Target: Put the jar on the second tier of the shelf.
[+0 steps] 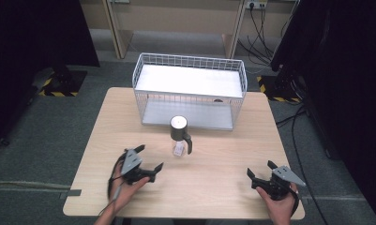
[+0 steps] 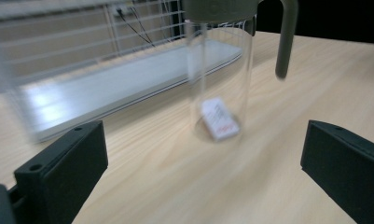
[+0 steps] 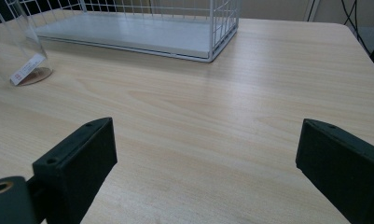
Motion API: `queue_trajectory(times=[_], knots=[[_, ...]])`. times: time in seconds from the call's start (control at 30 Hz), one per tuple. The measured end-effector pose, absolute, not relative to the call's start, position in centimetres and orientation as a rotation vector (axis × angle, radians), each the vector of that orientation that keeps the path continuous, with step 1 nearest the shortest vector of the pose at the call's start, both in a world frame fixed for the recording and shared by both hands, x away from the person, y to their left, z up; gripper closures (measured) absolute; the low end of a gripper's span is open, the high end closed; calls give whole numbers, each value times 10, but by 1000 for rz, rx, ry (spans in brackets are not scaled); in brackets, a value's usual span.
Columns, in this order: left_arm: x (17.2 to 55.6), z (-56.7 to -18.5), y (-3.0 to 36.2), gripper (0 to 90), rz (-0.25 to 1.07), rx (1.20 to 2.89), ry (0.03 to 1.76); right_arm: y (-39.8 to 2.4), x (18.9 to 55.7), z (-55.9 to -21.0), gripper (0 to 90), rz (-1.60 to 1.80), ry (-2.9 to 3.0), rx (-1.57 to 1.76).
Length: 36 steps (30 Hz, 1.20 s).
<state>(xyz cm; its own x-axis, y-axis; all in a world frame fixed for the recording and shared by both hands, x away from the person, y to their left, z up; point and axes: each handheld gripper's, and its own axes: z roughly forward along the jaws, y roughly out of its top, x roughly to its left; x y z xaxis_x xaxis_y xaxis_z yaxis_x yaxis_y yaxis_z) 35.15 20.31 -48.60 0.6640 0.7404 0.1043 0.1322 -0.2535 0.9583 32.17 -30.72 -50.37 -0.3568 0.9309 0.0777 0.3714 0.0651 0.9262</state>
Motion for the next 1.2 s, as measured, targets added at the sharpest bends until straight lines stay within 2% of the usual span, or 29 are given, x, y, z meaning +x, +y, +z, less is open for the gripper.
queue_trajectory(times=[0.17, 0.37, 0.63, 1.2], knots=[[323, -493, 263, 0, 703, 1712, 801, -307, 321, -504, 54, 1276, 1782, 1297], [317, -498, 280, 0, 717, 1649, 849, -307, 322, -504, 52, 1280, 1781, 1307], [325, -496, 267, 2, 711, 1675, 820, -307, 321, -504, 53, 1279, 1780, 1303], [359, -487, 212, 6, 665, 1715, 697, -307, 322, -504, 52, 1276, 1781, 1305]])
